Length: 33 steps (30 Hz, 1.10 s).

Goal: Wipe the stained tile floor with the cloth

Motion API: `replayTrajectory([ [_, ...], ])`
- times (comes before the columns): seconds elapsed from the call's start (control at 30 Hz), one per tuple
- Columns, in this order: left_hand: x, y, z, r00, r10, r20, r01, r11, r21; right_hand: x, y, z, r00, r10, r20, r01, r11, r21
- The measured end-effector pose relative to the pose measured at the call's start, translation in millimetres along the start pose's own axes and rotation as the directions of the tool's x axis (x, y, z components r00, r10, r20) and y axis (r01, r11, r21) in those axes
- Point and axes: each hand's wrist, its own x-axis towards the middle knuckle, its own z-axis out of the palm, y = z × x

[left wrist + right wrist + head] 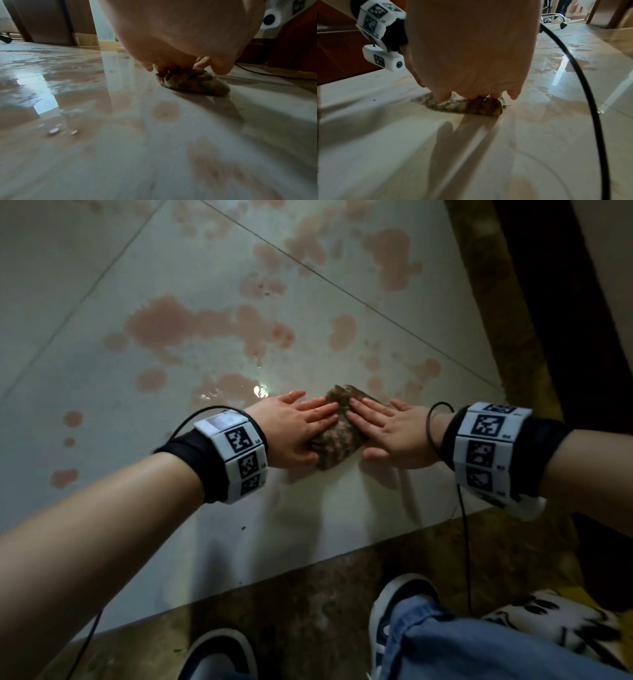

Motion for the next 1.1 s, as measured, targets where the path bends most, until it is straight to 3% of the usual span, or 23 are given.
replayTrajectory([
  [0.27,42.0,34.9,-24.7,0.989,0.145,0.029,-0.148,0.976,0.159,-30.7,18.4,37.4,0.987,0.116,0.113,-0.125,0.989,0.08],
  [0.53,66.1,64.2,-38.5,0.976,0.209,0.057,-0.217,0.947,0.235,-47.1,23.8,68.3,0.968,0.201,0.152,-0.226,0.96,0.167],
  [0.9,92.0,104.2,-50.4,0.951,0.294,0.092,-0.308,0.909,0.282,-72.6,38.9,93.1,0.933,0.229,0.277,-0.316,0.89,0.33],
  [1.1,107.9,131.7,-59.0,0.934,0.334,0.128,-0.357,0.884,0.302,-87.7,49.9,110.8,0.902,0.244,0.357,-0.366,0.87,0.331],
])
